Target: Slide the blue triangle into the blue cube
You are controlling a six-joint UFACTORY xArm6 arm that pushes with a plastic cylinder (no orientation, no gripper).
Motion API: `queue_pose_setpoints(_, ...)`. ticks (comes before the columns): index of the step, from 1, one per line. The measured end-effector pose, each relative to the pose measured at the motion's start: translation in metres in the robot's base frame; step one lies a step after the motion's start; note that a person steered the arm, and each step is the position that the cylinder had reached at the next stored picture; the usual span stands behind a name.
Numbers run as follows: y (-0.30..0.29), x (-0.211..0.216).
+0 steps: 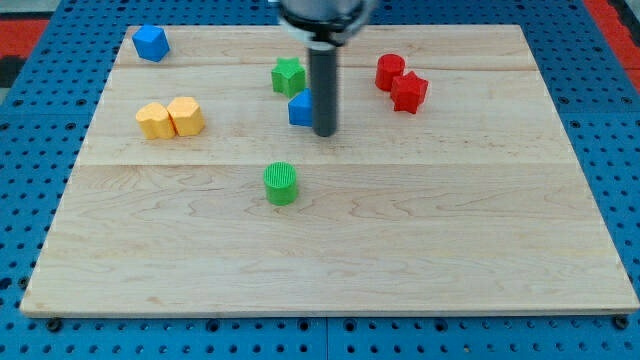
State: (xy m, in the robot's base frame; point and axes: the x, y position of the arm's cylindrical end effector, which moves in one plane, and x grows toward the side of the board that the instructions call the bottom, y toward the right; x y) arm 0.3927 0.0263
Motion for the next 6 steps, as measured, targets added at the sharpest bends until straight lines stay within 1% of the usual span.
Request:
queue_pose_setpoints(1, 0.000, -0.020)
queue_pose_setpoints(2, -0.094, -0.039)
queue_pose_setpoints(3, -0.123, -0.038)
queue_pose_setpoints(4, -0.042, -0.022)
queue_pose_setpoints(5, -0.050, -0.014)
queue_pose_setpoints(6, -0.081, -0.029)
